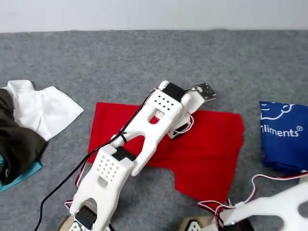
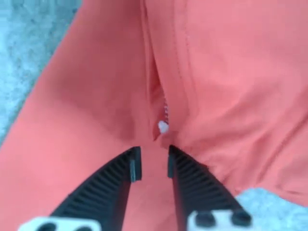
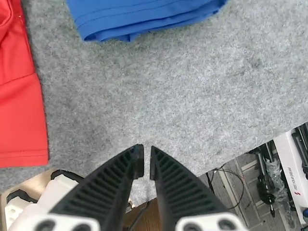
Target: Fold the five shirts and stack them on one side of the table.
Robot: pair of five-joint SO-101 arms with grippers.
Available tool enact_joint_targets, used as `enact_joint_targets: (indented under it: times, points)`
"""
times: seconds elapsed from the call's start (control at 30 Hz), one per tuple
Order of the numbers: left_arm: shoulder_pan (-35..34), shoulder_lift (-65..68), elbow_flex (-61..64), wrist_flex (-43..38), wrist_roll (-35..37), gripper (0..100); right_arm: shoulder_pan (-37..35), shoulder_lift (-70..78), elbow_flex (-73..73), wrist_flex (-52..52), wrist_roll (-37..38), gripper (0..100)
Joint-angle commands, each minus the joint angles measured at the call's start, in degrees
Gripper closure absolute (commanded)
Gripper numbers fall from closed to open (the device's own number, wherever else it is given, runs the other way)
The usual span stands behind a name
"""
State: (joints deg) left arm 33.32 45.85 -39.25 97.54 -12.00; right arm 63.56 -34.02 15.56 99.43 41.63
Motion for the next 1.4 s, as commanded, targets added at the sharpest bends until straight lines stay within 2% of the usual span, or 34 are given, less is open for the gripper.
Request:
enact_joint_targets:
  times: [0.0, 0.2, 0.3, 0.37, 0.5, 0.73, 1.03, 1.2, 1.37]
  points:
    - [1.58, -8.09, -3.56, 2.99, -0.18, 90, 0.66, -2.07, -0.09, 0.75, 0.53, 95.7]
    - [4.22, -18.99, 1.89, 2.99, -0.18, 89, 0.66, -2.07, -0.09, 0.75, 0.53, 95.7]
    - [9.49, -23.65, 9.19, 2.99, -0.18, 88, 0.66, -2.07, -0.09, 0.75, 0.53, 95.7]
    - [13.54, -26.11, 14.99, 2.81, -0.26, 83, 0.66, -2.15, -0.09, 0.75, 0.35, 95.7]
    - [19.08, -27.87, 22.46, -1.32, 0.62, 79, 0.57, -2.15, -0.09, 1.98, 0.44, 95.7]
    - [25.85, -21.01, 26.33, -7.21, 0.88, 79, 0.66, -2.15, -0.09, 2.24, 0.35, 95.7]
    - [27.34, -10.2, 26.24, -13.63, 0.97, 79, 3.56, -2.07, -0.18, 1.63, 0.7, 95.7]
    - [27.25, -7.74, 23.6, -13.71, 3.43, 80, 3.65, -2.07, -0.18, 1.63, 4.13, 95.7]
    - [27.34, -5.71, 20.62, -13.19, 2.02, 94, 3.65, -2.07, -0.18, 1.63, 4.22, 95.7]
